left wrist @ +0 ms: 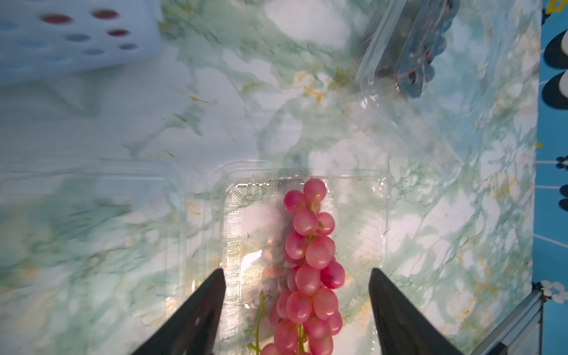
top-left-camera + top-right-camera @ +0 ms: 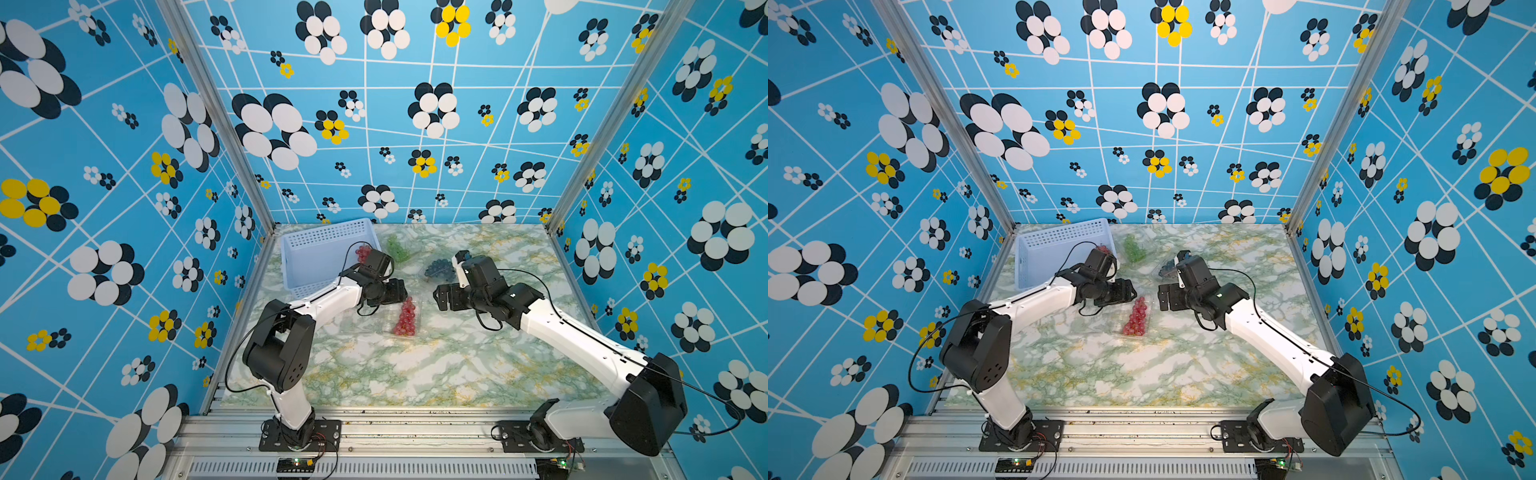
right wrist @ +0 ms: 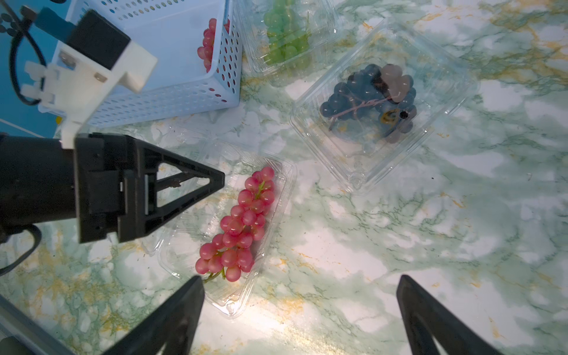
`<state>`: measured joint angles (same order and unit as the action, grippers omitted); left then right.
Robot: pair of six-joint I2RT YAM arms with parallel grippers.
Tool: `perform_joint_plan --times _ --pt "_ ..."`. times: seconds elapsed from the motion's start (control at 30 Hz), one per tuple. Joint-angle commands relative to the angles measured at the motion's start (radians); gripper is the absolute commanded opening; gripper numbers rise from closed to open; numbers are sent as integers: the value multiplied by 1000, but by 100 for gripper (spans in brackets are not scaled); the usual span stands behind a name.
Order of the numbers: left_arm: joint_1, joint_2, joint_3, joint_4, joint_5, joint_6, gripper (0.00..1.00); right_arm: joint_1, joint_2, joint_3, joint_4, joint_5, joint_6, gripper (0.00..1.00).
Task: Pack grapes into containers
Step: Place the grape into the packing box.
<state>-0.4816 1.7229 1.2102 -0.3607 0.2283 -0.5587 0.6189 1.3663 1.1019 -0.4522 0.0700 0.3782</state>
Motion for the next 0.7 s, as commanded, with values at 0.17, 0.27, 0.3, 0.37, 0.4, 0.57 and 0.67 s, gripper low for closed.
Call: perform_joint_plan --times 0.17,0.27,0.3,0.37,0.4,0.57,0.67 --pt "82 -114 81 -82 -26 77 100 -9 12 68 8 -1 -16 99" --pt "137 -132 103 -73 -33 69 100 -9 30 87 18 -18 -16 99" --pt "164 -135 105 -60 -35 54 100 -8 40 98 16 -23 -16 99" --pt "223 -126 107 -23 -20 10 100 -8 58 124 17 -37 -20 99" --pt "257 -112 118 -13 -13 -14 99 -8 69 138 18 -43 -23 99" --pt "354 39 246 -39 11 -72 99 -10 131 230 18 -72 -44 99" --pt "374 149 335 -32 66 -91 100 -9 187 306 0 -86 -64 99"
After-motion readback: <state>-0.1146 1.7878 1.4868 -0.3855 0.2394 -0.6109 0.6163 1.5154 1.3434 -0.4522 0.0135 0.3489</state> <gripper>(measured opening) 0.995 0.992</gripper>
